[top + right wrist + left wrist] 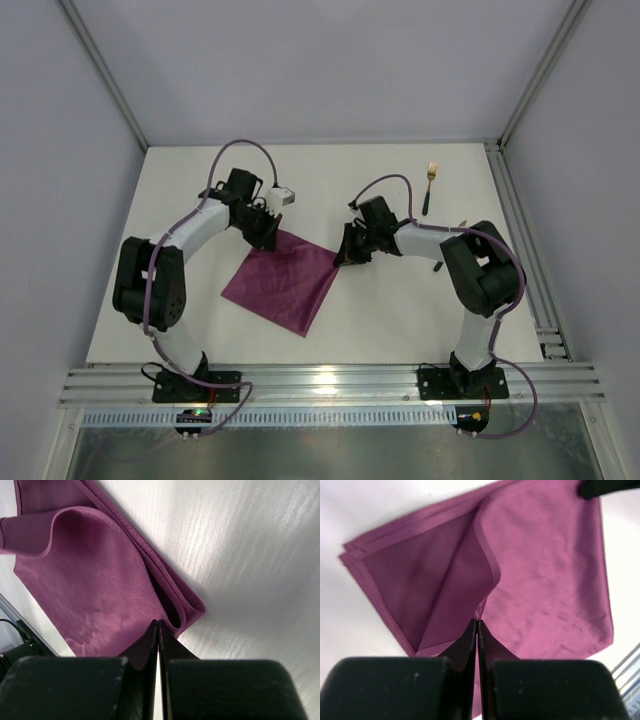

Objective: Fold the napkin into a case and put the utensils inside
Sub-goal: Fold the top corner of the square-folded napkin at the center of the board.

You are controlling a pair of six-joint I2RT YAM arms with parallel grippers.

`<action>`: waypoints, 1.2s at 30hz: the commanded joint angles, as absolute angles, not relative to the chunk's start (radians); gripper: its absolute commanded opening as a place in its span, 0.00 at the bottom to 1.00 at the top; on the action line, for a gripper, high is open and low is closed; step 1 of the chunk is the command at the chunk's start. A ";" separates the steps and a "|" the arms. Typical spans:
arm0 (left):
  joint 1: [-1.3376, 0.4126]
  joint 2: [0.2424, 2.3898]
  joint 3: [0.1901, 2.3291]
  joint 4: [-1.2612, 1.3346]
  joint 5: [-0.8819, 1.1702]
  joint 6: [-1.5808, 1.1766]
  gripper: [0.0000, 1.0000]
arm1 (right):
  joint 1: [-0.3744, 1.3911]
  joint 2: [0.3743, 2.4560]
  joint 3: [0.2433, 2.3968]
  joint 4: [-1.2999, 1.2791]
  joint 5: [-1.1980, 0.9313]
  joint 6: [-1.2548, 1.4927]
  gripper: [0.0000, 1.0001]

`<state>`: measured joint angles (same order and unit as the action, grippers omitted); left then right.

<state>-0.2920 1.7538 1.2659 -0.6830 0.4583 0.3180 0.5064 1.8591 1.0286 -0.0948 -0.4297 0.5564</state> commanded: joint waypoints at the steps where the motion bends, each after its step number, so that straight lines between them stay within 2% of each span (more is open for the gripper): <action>1: -0.333 1.680 1.238 -0.724 0.503 0.344 0.00 | 0.503 1.822 1.029 -0.068 -0.433 0.569 0.04; 20: -0.615 1.539 1.098 -0.831 0.558 0.385 0.00 | 0.503 1.746 0.999 -0.097 -0.449 0.575 0.04; 36: -0.692 1.578 1.055 -0.887 0.653 0.469 0.00 | 0.502 1.660 0.969 -0.137 -0.437 0.571 0.04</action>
